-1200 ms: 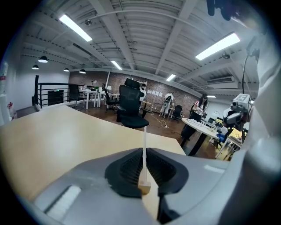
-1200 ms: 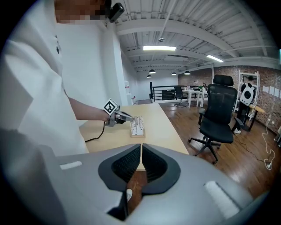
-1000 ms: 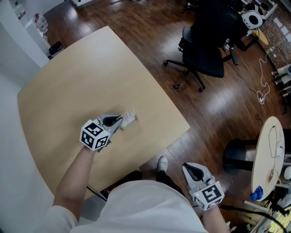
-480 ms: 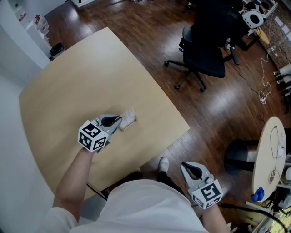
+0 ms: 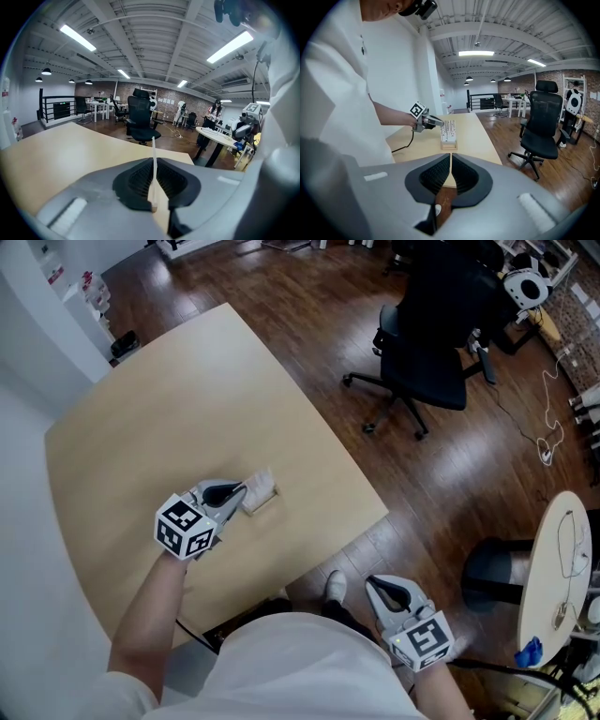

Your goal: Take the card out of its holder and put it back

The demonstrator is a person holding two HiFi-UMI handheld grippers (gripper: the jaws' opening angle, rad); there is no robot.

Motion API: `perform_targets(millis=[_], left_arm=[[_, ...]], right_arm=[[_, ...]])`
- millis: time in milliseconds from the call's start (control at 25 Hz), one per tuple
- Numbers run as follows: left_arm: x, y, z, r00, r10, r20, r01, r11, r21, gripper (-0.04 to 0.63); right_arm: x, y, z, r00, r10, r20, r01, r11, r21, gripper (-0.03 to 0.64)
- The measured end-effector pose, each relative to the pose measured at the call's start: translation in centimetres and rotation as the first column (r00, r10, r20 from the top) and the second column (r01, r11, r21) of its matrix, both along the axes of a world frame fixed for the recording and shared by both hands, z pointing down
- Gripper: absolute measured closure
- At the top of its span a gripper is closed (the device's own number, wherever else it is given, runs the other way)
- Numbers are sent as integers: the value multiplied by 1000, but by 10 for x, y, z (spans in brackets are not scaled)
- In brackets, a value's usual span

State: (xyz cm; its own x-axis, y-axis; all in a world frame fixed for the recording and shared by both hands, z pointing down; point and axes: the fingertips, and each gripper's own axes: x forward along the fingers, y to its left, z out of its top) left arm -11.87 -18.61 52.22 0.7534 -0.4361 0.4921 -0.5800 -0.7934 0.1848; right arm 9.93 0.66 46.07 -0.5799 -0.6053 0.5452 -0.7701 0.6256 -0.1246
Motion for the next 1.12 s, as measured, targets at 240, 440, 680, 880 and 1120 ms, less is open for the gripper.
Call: perform_targets(millis=[240,440,680,880,1120], left_arm=[[-2,2,-13,1000,-26,-4,26,999,25,577],[-5,4,-31,999,-52,-9,53,997,58,577],[-12,17,-56,993,-112,-28,114,988,101,577],[-23,42,-76,983,-179,-47,184,974,131,577],[-40,79,-93,954,-292,-73,300,943,146,577]], right_arm=[[5,-3,-3,1000,-26,8,26,1000,12,601],[10,-5,-5,999,-51,15,50,998,25,603],[17,-4,-6,995,-101,16,100,994,39,601],[17,-5,-7,985,-170,22,168,984,62,601],[15,-7,-7,961,-274,28,271,959,82,602]])
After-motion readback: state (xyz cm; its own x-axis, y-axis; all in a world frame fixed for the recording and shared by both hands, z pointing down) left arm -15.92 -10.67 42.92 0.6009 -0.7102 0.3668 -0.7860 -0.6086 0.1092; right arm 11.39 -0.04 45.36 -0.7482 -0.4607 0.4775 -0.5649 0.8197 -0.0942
